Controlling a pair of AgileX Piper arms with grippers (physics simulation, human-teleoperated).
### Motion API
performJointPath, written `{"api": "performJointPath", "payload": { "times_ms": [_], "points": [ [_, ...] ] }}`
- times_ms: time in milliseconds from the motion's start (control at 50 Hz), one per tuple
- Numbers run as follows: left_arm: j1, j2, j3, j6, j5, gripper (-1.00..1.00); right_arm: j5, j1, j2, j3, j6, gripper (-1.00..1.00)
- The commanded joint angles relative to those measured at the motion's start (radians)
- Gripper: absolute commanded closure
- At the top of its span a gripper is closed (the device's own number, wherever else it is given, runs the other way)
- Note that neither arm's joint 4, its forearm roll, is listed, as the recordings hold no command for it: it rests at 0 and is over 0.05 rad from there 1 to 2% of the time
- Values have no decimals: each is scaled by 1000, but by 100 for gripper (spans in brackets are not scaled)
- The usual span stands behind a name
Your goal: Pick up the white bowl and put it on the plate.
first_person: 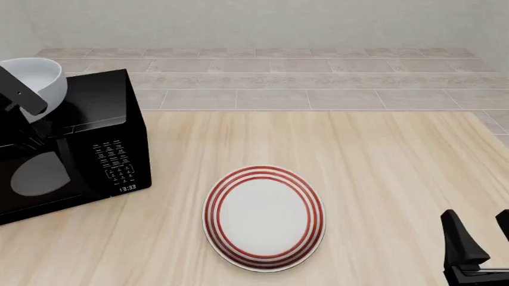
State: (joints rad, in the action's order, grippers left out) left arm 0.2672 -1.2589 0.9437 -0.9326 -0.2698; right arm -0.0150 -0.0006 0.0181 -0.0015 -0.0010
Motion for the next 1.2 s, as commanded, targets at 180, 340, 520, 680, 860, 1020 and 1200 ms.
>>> {"api": "performJointPath", "payload": {
  "times_ms": [180,340,520,680,860,1020,1200],
  "points": [
    [26,-61,7,1,31,-100,4,1,-4,-1,0,-100],
    [32,-76,14,0,37,-100,4,1,-4,-1,0,-100],
    [31,-92,16,3,48,-100,-9,3,14,-5,1,-100],
    [29,-98,7,0,50,-100,-10,3,14,-4,0,-100],
    [29,-83,1,-5,36,100,-10,3,14,-4,0,-100],
    [32,-61,2,-13,24,100,-12,3,15,-4,0,-100],
    [25,-28,-13,-16,7,100,-18,3,22,-5,0,-100]
  ]
}}
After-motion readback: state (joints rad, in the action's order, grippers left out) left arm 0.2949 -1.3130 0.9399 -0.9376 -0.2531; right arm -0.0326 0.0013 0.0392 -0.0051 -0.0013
